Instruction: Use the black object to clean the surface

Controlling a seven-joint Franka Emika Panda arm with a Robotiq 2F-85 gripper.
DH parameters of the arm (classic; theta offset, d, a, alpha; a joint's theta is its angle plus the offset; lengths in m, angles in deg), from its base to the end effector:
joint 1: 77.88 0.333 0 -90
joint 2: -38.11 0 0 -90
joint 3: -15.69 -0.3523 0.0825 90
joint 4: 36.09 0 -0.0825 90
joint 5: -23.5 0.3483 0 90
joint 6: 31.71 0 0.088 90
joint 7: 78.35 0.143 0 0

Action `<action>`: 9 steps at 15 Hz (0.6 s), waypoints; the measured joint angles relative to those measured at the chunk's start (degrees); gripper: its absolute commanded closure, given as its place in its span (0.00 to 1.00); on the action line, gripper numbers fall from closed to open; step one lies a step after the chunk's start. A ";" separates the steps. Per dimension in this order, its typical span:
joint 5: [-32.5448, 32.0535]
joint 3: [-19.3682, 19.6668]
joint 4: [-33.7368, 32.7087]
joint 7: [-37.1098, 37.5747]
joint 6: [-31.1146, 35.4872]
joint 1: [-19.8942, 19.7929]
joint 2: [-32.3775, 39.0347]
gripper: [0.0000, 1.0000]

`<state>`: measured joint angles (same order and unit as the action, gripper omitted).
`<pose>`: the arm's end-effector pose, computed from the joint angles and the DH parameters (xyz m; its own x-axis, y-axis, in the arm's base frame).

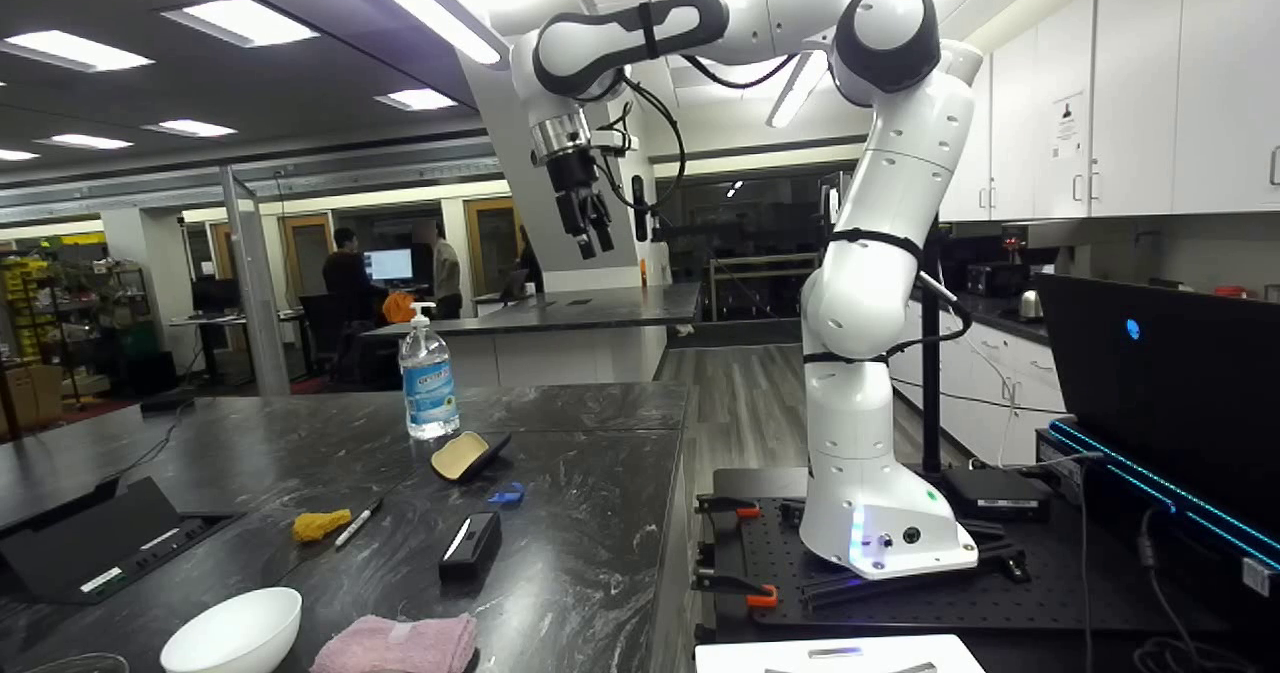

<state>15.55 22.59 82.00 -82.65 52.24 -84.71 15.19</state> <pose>0.3356 -0.1122 0.5823 0.9668 -0.1554 -0.2029 -0.1426 -0.9868 0.0762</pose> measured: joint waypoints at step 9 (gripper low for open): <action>-0.14 -0.17 -0.71 2.60 1.95 0.00 2.01 0.00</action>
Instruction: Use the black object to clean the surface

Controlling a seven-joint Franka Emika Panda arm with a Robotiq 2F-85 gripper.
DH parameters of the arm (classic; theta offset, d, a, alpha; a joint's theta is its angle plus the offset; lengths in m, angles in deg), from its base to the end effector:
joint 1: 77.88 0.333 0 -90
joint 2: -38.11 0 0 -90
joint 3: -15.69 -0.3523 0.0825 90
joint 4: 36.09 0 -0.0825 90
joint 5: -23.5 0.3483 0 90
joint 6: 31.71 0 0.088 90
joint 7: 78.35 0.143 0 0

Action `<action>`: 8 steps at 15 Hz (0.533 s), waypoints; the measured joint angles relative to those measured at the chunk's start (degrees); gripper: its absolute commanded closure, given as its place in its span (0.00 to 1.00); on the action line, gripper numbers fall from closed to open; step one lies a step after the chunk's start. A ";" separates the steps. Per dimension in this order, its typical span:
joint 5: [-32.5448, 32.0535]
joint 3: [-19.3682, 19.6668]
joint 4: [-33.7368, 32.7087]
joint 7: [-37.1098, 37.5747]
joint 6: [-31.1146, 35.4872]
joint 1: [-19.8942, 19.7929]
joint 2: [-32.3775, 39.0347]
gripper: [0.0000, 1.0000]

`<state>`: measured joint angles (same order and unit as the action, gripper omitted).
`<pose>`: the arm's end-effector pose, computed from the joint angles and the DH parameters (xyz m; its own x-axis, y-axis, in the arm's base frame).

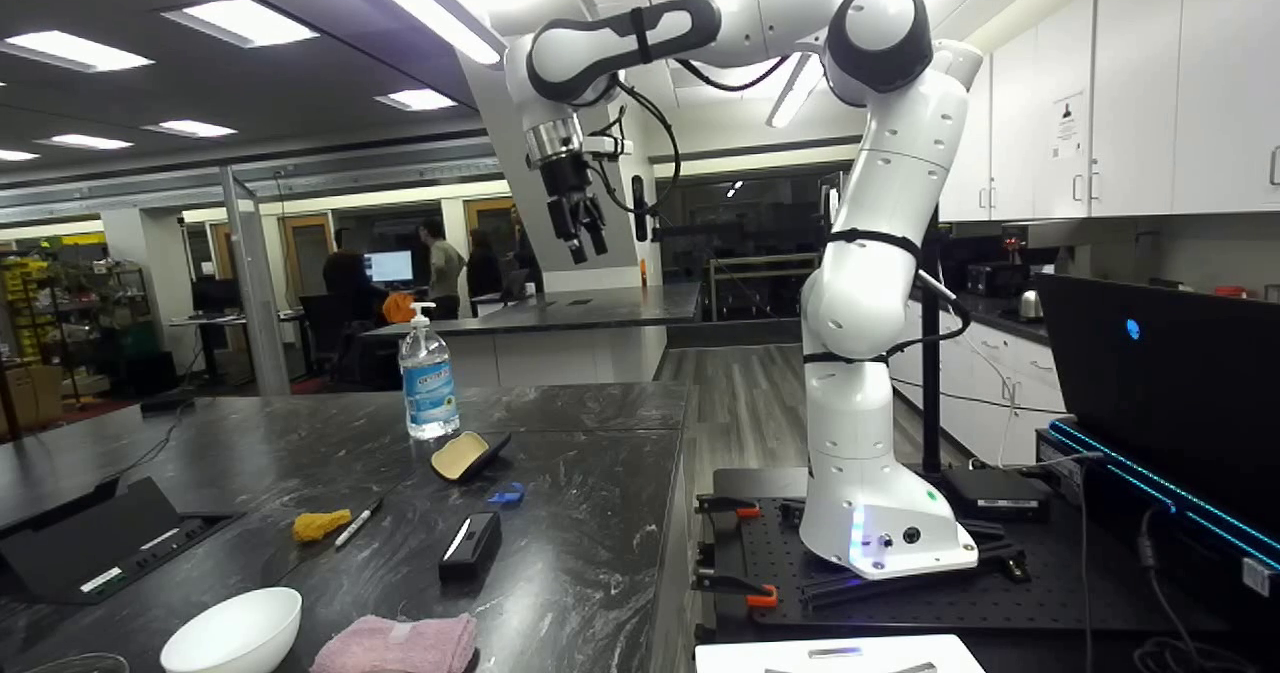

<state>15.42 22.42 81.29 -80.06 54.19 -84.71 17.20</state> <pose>0.3510 -0.1138 0.5771 0.9624 -0.1962 -0.1881 -0.1815 -0.9790 0.0925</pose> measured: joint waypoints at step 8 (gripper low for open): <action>-0.37 -1.46 -9.15 -0.65 1.44 1.63 14.53 0.00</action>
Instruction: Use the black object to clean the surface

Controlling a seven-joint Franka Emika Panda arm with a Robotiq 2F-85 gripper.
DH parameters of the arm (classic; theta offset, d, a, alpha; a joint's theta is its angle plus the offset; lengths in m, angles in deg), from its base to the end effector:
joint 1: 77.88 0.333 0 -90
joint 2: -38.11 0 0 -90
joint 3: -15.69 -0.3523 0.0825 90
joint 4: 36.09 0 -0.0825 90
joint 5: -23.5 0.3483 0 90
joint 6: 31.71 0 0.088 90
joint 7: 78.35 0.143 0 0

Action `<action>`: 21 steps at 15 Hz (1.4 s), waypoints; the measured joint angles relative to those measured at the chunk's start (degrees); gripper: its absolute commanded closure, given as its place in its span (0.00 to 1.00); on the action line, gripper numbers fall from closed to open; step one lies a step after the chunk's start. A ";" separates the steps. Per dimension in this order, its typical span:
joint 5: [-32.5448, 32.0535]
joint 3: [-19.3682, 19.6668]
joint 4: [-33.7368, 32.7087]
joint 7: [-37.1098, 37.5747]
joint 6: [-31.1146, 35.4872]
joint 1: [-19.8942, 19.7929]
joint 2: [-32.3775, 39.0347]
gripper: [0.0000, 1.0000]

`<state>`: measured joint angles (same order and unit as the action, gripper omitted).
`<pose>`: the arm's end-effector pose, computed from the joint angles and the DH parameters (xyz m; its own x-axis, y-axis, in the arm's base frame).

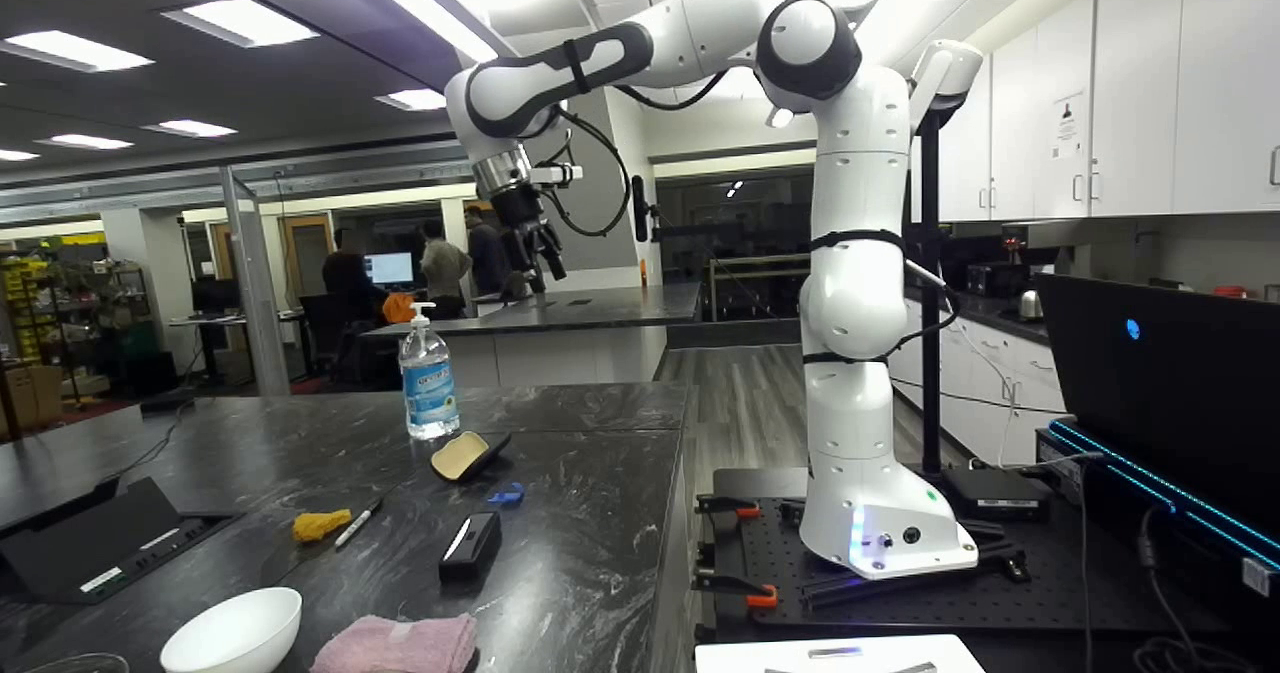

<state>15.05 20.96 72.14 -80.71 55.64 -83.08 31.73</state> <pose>0.4387 -0.1049 0.5421 0.9567 -0.1391 -0.2557 -0.1104 -0.9862 0.1233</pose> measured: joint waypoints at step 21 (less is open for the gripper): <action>7.88 -12.83 -18.39 -29.26 7.21 6.71 27.46 0.00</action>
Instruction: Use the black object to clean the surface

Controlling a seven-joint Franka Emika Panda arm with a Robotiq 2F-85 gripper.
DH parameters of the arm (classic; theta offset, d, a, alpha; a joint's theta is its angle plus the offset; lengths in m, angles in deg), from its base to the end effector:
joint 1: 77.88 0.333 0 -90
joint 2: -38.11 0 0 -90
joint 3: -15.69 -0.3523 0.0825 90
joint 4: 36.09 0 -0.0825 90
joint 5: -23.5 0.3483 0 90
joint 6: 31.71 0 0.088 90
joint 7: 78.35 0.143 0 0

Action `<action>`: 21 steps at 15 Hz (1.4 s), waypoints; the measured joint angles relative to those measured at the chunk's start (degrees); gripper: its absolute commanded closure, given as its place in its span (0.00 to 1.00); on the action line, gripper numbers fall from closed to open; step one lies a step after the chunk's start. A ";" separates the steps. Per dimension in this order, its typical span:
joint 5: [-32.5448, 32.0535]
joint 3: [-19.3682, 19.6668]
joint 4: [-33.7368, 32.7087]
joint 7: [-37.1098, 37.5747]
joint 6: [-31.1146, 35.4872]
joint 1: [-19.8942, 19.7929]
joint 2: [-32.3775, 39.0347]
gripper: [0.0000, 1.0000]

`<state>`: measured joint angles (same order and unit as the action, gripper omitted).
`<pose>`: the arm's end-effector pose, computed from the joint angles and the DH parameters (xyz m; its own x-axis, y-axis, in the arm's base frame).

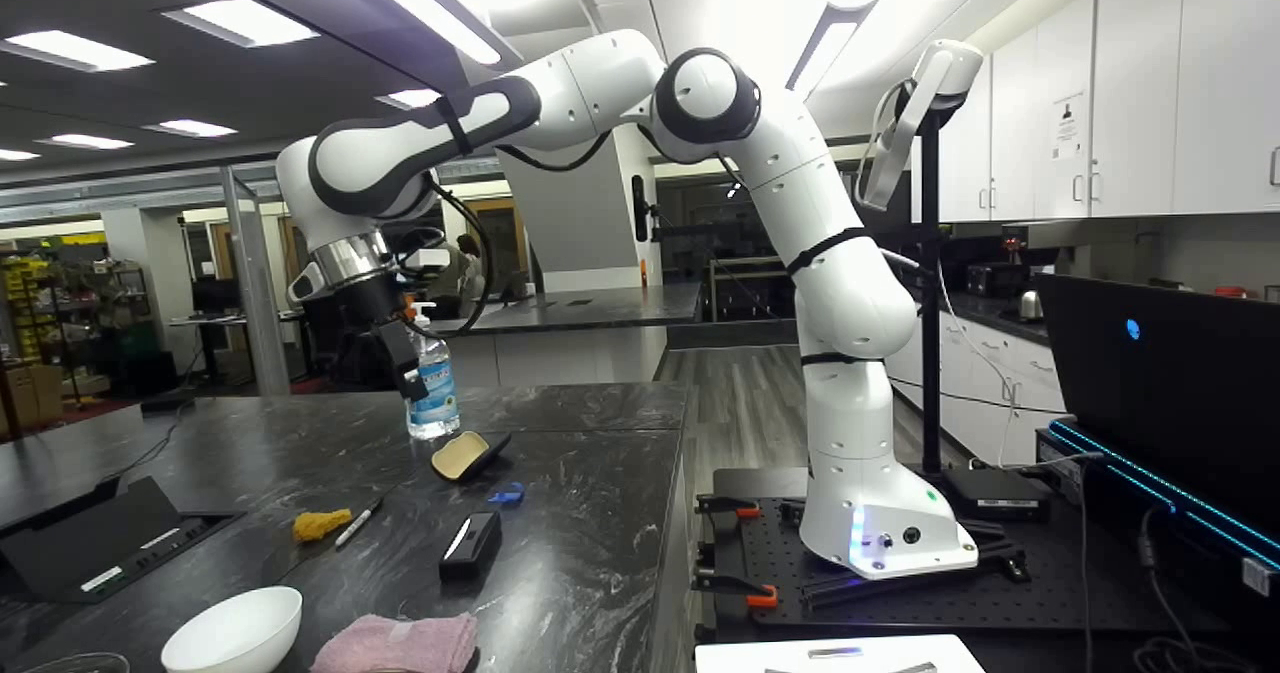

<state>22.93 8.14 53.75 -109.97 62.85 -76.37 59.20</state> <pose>0.5965 0.0841 0.4242 0.7270 0.6513 -0.2174 0.6264 -0.7588 -0.1785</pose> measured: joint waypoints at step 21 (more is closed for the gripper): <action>0.06 -0.69 11.56 -43.66 16.52 -3.48 -3.08 0.00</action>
<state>22.99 7.45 65.31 -153.63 79.37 -79.85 56.11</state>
